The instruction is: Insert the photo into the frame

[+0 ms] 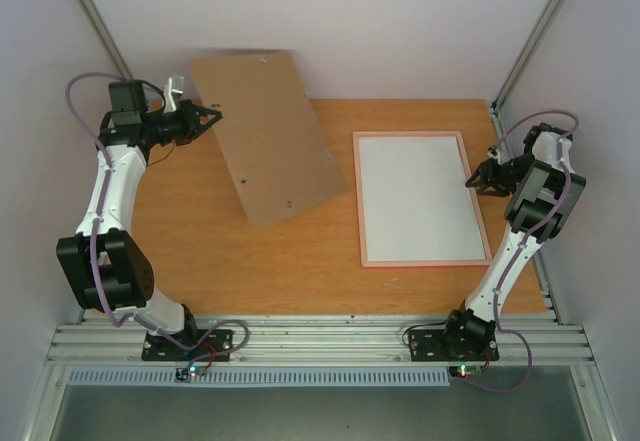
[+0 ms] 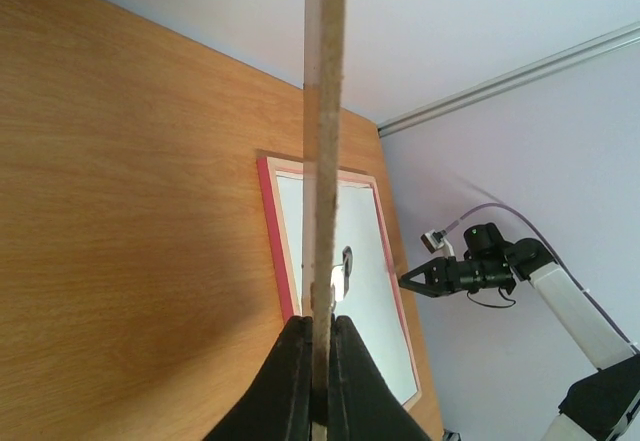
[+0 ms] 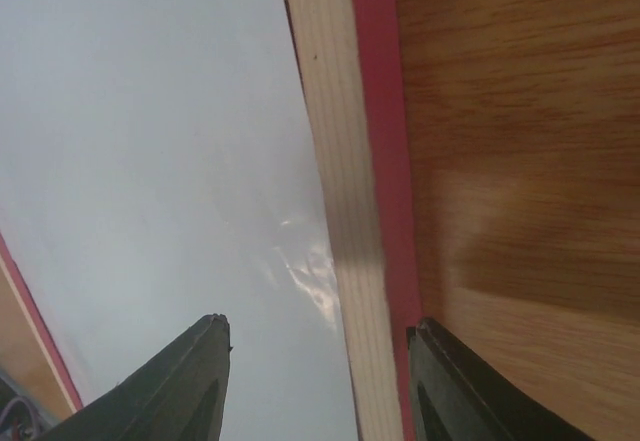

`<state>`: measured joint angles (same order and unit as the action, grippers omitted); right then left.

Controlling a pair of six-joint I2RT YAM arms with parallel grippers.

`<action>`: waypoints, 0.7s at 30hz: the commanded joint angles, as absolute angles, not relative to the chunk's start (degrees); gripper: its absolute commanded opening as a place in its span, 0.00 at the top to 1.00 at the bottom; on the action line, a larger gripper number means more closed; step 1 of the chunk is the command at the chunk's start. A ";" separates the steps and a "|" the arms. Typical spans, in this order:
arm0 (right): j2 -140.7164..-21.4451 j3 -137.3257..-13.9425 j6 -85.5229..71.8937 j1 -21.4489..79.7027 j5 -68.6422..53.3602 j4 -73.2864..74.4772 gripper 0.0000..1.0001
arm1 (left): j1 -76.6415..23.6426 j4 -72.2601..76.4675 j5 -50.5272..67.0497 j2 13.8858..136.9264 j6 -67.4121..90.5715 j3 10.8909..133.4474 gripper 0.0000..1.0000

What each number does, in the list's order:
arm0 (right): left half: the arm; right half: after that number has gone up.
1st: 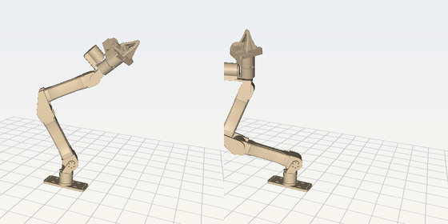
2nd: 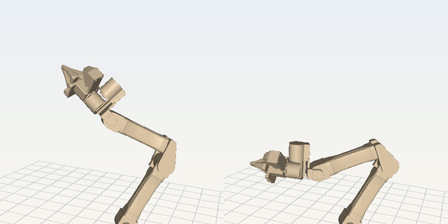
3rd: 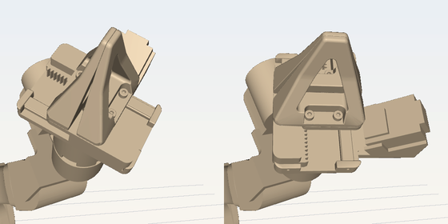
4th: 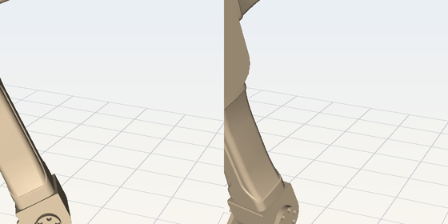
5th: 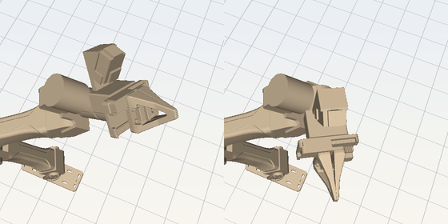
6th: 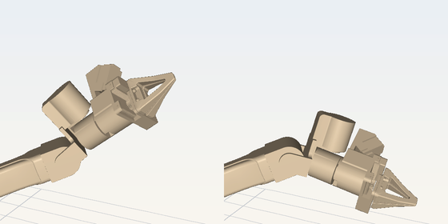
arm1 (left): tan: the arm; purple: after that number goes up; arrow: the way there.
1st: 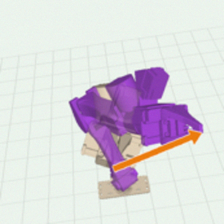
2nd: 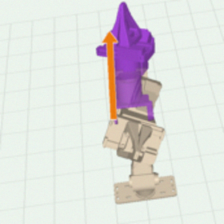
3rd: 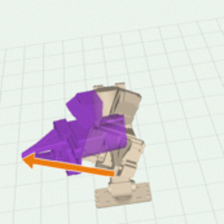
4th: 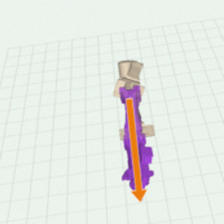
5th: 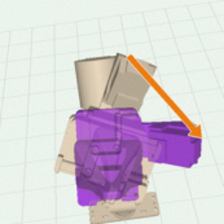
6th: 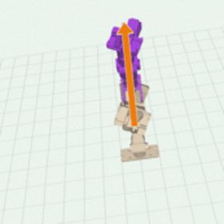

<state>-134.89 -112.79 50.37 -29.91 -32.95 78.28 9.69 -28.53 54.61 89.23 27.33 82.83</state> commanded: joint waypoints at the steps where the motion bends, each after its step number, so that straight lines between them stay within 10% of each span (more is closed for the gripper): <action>1: -135.70 -113.33 51.67 -30.15 -30.74 76.36 0.51 | 10.02 -26.20 56.84 88.51 26.72 85.34 0.99; 21: -134.31 -104.11 51.12 -27.67 -35.82 73.55 0.83 | 9.97 -27.35 56.77 90.01 25.12 86.71 1.00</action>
